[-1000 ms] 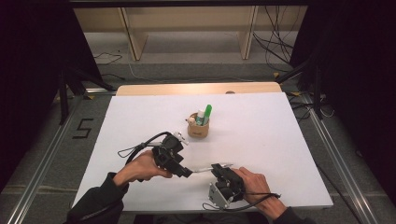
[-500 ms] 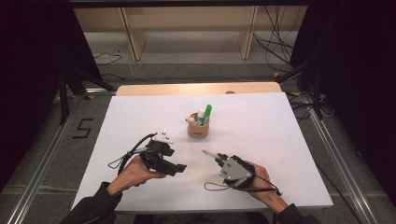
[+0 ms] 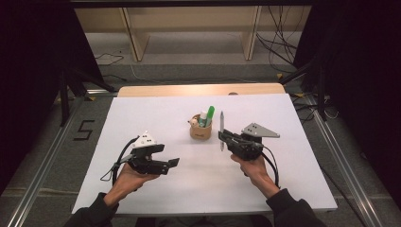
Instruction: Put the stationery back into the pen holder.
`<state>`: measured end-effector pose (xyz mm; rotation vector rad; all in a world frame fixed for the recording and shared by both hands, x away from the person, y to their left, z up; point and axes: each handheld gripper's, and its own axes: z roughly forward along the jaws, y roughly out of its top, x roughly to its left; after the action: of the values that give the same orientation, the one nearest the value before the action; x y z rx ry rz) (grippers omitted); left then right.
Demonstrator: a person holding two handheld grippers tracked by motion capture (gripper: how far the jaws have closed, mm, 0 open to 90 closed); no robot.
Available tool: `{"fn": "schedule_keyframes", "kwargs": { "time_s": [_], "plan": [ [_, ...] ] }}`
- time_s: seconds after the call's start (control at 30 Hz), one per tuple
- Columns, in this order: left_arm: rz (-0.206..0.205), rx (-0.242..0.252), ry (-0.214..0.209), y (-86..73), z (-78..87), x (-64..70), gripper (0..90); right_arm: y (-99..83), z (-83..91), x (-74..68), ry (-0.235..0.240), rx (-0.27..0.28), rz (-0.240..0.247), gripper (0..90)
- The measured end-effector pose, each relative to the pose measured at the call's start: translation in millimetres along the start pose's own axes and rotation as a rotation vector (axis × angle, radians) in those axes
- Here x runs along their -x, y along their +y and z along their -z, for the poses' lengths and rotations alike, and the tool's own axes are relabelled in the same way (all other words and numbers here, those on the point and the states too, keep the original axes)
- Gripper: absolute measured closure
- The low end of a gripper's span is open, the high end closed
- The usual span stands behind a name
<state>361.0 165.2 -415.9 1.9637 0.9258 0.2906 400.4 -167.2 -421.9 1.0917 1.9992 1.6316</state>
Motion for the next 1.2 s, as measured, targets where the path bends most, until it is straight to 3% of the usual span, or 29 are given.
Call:
{"fn": "schedule_keyframes", "kwargs": {
  "time_s": [0.27, 0.47, 0.6, 0.9, 1.2],
  "plan": [
    [0.008, 0.032, 0.037, -8.0, 6.8, -4.1, 19.2, 13.1, -34.7, 18.0, -0.052, 0.057, -0.138, 79.4],
    [0.008, 0.031, 0.049, -12.1, 9.7, -4.3, 18.2, 22.2, -51.9, 21.6, -0.062, 0.082, -0.184, 79.5],
    [0.014, 0.036, 0.05, -14.6, 11.2, -5.9, 17.9, 26.3, -61.5, 19.1, -0.059, 0.102, -0.184, 79.5],
    [0.024, 0.039, 0.052, -15.4, 11.6, -8.3, 17.3, 27.6, -84.6, 14.2, -0.082, 0.105, -0.119, 79.4],
    [0.025, 0.038, 0.05, -15.6, 10.8, -7.8, 16.9, 20.8, -99.3, 13.6, -0.111, 0.058, -0.054, 79.3]
  ]
}}
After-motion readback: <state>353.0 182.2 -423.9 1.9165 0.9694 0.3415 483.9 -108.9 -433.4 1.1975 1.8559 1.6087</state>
